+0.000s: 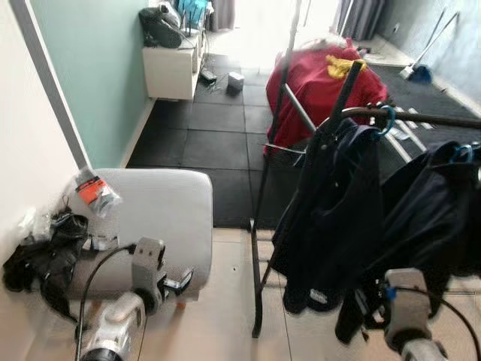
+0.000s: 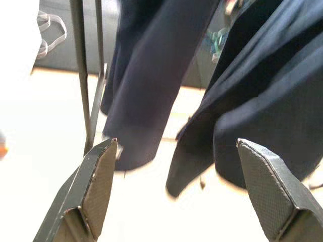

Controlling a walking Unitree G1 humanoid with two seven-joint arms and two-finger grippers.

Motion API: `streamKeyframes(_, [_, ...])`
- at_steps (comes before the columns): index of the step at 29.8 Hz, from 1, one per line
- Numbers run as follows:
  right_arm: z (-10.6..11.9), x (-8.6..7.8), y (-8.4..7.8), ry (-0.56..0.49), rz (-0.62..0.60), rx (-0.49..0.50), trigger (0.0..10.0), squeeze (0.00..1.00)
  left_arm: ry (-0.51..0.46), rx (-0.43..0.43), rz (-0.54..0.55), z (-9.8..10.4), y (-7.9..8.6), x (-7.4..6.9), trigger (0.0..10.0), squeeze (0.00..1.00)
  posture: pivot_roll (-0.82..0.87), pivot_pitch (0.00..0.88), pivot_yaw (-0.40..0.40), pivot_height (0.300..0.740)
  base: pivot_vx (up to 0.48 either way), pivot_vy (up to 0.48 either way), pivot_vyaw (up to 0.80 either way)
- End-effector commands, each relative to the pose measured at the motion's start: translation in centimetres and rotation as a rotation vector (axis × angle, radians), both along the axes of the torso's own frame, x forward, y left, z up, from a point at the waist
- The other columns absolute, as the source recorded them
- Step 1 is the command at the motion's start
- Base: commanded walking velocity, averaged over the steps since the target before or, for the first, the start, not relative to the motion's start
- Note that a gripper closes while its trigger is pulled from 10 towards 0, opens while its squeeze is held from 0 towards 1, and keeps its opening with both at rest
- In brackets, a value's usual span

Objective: Hang hanger

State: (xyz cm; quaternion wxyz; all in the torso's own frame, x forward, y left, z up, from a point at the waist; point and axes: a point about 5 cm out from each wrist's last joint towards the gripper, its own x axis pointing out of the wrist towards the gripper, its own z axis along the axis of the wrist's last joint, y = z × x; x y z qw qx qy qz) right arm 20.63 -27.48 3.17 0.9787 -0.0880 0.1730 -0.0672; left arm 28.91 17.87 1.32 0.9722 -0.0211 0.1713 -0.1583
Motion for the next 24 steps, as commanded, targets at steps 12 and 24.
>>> streamKeyframes(12, [-2.8,-1.8,-1.8,0.047,-0.183,0.232,10.0,0.00,0.012,0.034,-0.008,-0.3,-0.2,-0.2,10.0,0.00,-0.07,0.102,-0.059,0.740,0.000,-0.179,0.00])
streamKeyframes(24, [-3.1,-1.5,-1.8,-0.003,-0.184,0.382,10.0,0.00,0.015,0.022,0.000,-0.3,-0.2,-0.2,10.0,0.00,-0.06,0.095,-0.065,0.740,0.000,-0.425,0.00])
